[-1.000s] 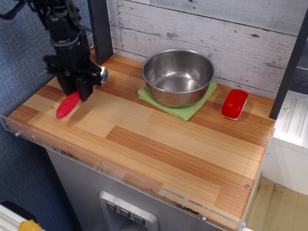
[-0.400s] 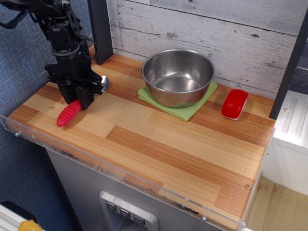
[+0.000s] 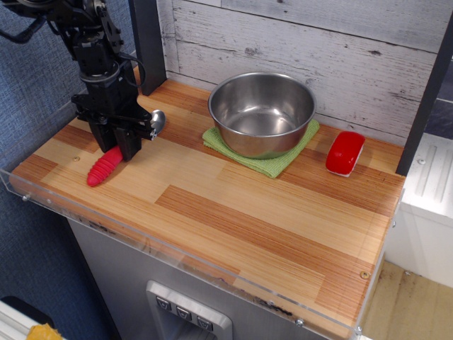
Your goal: Move the spoon to the far left in front
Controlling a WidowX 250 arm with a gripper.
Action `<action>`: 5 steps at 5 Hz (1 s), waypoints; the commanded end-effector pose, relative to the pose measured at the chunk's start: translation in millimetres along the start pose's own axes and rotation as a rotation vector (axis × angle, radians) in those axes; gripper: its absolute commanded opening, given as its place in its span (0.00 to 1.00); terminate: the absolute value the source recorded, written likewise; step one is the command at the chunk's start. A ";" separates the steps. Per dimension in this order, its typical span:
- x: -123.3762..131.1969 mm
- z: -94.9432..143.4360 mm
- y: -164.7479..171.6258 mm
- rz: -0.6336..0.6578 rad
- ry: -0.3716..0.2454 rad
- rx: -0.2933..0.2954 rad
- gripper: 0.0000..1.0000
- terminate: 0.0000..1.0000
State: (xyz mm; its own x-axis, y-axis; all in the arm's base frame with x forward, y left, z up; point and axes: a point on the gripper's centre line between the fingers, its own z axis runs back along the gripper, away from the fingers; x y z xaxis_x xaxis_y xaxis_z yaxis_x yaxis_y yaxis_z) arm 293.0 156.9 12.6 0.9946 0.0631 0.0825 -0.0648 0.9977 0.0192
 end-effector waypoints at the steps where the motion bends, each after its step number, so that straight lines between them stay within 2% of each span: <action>1: 1.9 15.4 -3.2 -0.029 -0.022 0.004 1.00 0.00; 2: -4.0 36.2 -11.0 -0.025 -0.081 0.037 1.00 0.00; 3: -20.3 68.9 -26.2 0.001 -0.174 0.088 1.00 0.00; 4: -31.2 98.1 -48.3 0.016 -0.255 0.112 1.00 0.00; 5: -27.3 102.6 -85.5 -0.019 -0.259 0.054 1.00 0.00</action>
State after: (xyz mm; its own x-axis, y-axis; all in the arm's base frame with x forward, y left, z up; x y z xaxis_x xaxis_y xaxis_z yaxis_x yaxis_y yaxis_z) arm 273.2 61.6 100.5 0.9526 0.0181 0.3037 -0.0376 0.9976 0.0585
